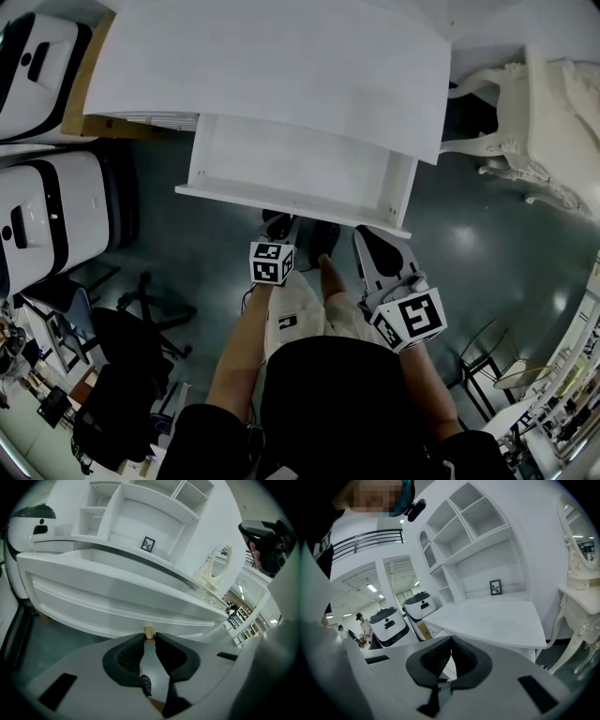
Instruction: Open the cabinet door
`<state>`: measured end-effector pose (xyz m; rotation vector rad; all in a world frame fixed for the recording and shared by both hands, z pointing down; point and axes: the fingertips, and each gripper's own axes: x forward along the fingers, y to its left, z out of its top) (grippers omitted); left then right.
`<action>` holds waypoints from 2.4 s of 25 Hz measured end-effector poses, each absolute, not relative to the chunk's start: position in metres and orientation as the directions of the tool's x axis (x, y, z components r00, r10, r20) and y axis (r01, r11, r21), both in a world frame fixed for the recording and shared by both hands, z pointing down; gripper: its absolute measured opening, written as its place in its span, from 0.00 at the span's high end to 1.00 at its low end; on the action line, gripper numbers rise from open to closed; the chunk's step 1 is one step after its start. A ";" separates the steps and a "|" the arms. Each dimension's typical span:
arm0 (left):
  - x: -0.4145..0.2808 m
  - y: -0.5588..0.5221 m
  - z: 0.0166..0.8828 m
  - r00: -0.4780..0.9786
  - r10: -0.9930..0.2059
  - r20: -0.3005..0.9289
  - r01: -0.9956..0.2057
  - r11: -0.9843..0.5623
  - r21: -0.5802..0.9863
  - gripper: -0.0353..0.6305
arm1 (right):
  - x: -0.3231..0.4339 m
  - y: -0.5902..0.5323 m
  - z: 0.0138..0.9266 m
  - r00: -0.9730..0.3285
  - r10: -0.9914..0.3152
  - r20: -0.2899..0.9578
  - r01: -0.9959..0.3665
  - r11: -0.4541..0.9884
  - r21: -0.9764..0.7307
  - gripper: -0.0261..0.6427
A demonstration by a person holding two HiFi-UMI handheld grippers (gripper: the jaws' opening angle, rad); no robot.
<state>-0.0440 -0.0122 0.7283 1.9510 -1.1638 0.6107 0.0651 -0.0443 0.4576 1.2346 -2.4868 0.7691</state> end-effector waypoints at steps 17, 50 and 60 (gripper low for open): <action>-0.051 0.028 0.726 0.458 -0.525 0.718 -0.889 -0.274 0.367 0.81 | 0.062 -0.029 0.450 -0.641 -0.627 0.442 -0.767 0.547 -0.337 0.93; -0.056 0.027 0.541 0.402 -0.733 0.550 -0.915 -0.300 0.269 0.90 | 0.091 -0.023 0.376 -0.674 -0.667 0.317 -0.738 0.620 -0.266 0.93; -0.038 -0.010 0.441 0.456 -0.808 0.374 -0.883 -0.356 0.307 0.90 | 0.100 -0.036 0.345 -0.655 -0.709 0.263 -0.756 0.605 -0.250 0.93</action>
